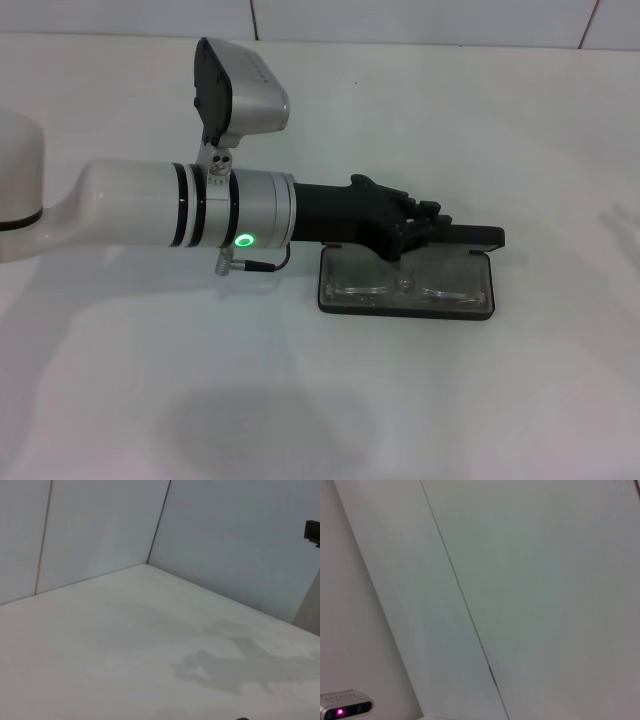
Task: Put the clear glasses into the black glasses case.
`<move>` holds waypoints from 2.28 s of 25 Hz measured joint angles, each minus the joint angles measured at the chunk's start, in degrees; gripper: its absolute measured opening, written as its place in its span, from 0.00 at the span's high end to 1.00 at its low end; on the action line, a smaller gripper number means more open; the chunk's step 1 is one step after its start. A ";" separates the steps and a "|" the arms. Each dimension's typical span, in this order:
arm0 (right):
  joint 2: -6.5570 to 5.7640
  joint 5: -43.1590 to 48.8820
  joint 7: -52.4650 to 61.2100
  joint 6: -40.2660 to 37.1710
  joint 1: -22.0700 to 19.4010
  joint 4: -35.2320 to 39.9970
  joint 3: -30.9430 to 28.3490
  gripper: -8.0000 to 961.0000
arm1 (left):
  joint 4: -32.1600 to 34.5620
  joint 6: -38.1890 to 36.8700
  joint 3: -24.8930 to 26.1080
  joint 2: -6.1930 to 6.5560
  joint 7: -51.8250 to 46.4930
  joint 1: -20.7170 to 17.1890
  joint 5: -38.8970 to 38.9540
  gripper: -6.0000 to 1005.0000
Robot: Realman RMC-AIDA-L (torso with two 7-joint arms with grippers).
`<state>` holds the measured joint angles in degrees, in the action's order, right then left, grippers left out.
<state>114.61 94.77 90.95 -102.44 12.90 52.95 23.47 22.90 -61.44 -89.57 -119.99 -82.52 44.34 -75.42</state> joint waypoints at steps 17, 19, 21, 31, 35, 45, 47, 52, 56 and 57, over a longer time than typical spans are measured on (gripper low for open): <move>0.09 0.16 -0.07 -0.39 0.17 -1.13 0.17 0.83 | 0.63 -0.74 -3.95 -0.16 1.17 -0.81 -1.51 0.81; 0.08 0.16 -0.07 -0.39 0.29 -1.13 0.17 0.83 | 0.73 -0.81 -4.21 -0.18 1.22 -1.13 -1.60 0.81; 0.08 0.16 -0.07 -0.37 0.42 -1.21 0.17 0.83 | 1.00 -0.84 -4.74 -0.11 1.23 -1.42 -1.62 0.81; -0.01 0.19 -0.39 -0.07 0.94 -1.82 0.18 0.83 | 3.90 -5.40 -5.11 0.03 1.64 -2.24 -1.46 0.81; -0.27 2.72 -1.10 -0.68 1.22 -1.82 0.25 0.83 | 11.73 -12.50 -2.13 0.25 0.29 -5.94 -0.74 0.79; 0.77 4.72 -11.71 -7.15 3.25 -6.77 10.88 0.76 | 18.98 -40.71 20.40 2.60 8.01 -15.83 -2.78 0.63; 0.87 4.37 -12.97 -7.47 5.04 -10.35 14.06 0.70 | 19.03 -41.51 22.27 3.92 4.34 -17.41 -3.40 0.57; 1.29 1.78 -15.83 -9.26 10.23 -17.86 21.45 0.57 | 19.15 -43.36 24.53 5.44 2.71 -19.94 -3.74 0.34; 1.30 0.15 -15.77 -9.18 13.88 -19.38 24.94 0.39 | 19.03 -43.60 24.72 6.16 2.49 -21.92 -5.34 0.29; 1.32 0.12 -15.62 -9.16 14.48 -19.40 25.44 0.34 | 19.03 -43.62 24.74 6.19 2.43 -22.17 -5.99 0.27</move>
<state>115.93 94.89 75.32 -111.60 27.38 33.55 48.90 41.93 -105.05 -64.83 -113.80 -80.09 22.17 -81.41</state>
